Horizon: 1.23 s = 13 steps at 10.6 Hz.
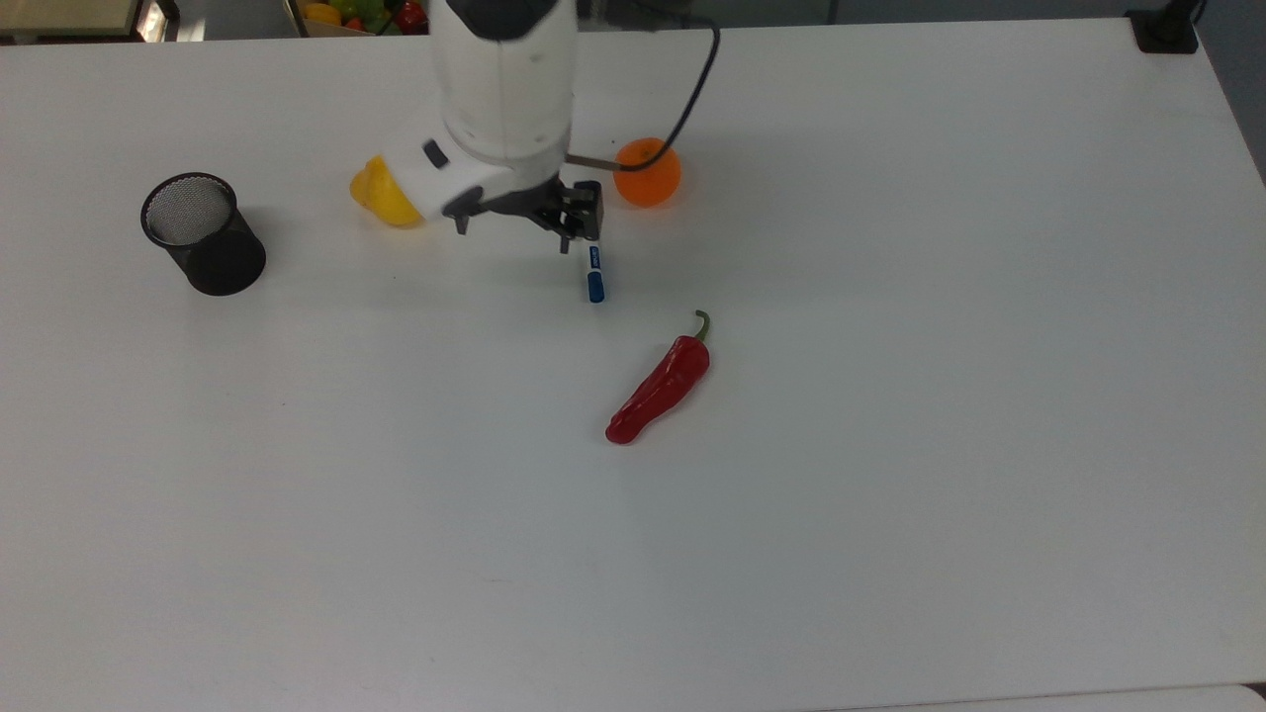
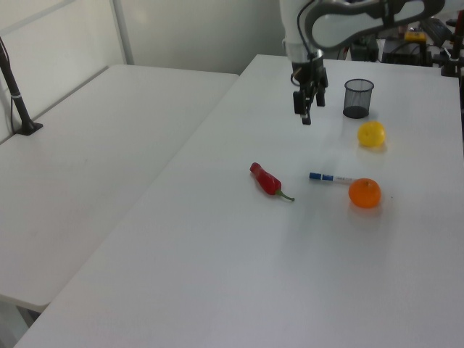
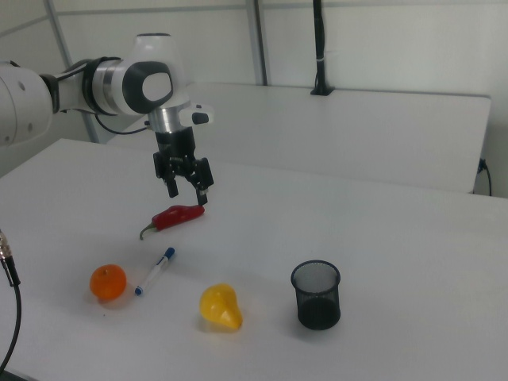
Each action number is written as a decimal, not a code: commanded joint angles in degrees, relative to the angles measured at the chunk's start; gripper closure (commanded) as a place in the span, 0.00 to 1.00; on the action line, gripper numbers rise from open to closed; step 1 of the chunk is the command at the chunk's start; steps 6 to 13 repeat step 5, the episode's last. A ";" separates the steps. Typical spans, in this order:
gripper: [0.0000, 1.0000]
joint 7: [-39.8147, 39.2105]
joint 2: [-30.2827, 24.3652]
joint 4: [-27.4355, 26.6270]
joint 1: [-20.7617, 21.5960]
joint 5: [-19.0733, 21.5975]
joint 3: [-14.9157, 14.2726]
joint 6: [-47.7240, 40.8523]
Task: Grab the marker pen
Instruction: 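Open the gripper to release the marker and raise it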
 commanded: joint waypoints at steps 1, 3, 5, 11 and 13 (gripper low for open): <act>0.00 2.07 -3.07 -2.03 0.21 0.34 -0.24 -0.86; 0.00 4.96 -3.07 -1.85 0.21 0.25 -0.25 -0.78; 0.00 6.98 -3.07 -1.85 0.30 0.34 -0.25 -0.78; 0.00 6.98 -3.07 -1.85 0.30 0.34 -0.25 -0.78; 0.00 6.98 -3.07 -1.85 0.30 0.34 -0.25 -0.78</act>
